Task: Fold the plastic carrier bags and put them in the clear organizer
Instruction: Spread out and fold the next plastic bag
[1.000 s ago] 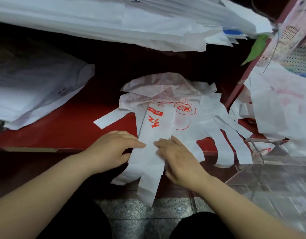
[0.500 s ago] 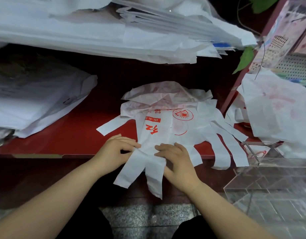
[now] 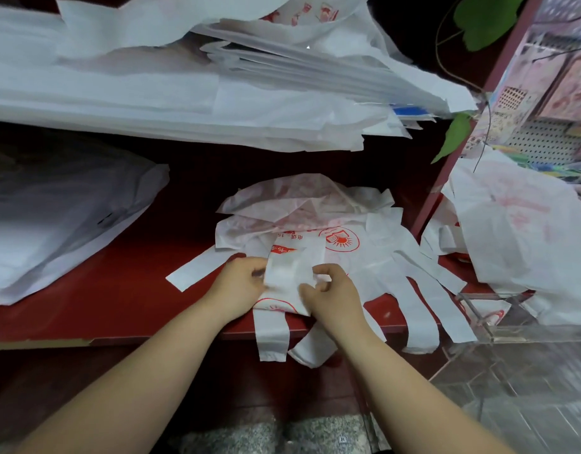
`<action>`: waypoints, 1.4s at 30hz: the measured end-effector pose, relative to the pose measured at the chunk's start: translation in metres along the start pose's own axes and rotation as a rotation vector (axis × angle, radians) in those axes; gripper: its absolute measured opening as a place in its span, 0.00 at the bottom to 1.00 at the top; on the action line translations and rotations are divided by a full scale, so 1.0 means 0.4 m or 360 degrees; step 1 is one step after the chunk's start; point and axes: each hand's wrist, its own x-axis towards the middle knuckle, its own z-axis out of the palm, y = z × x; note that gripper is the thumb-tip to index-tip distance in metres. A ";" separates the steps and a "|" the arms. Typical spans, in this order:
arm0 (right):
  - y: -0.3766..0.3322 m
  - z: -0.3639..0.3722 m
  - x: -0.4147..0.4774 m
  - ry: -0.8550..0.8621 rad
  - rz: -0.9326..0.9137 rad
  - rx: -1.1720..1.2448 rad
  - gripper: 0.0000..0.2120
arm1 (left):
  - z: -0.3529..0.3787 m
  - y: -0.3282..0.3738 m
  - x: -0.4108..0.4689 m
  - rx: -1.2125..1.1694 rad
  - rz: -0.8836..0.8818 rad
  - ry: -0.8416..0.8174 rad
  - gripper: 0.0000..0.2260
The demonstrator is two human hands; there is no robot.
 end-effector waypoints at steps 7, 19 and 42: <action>0.002 -0.002 -0.010 0.0005 -0.0011 0.0035 0.15 | 0.004 -0.020 0.021 0.0286 0.0046 -0.0103 0.20; -0.002 -0.006 -0.005 -0.0014 -0.0051 -0.0062 0.08 | 0.035 -0.062 -0.110 0.0909 0.0880 0.0152 0.18; 0.073 -0.009 -0.061 0.0183 -0.1366 -0.1054 0.14 | 0.054 -0.066 -0.116 0.0739 0.0767 0.0367 0.16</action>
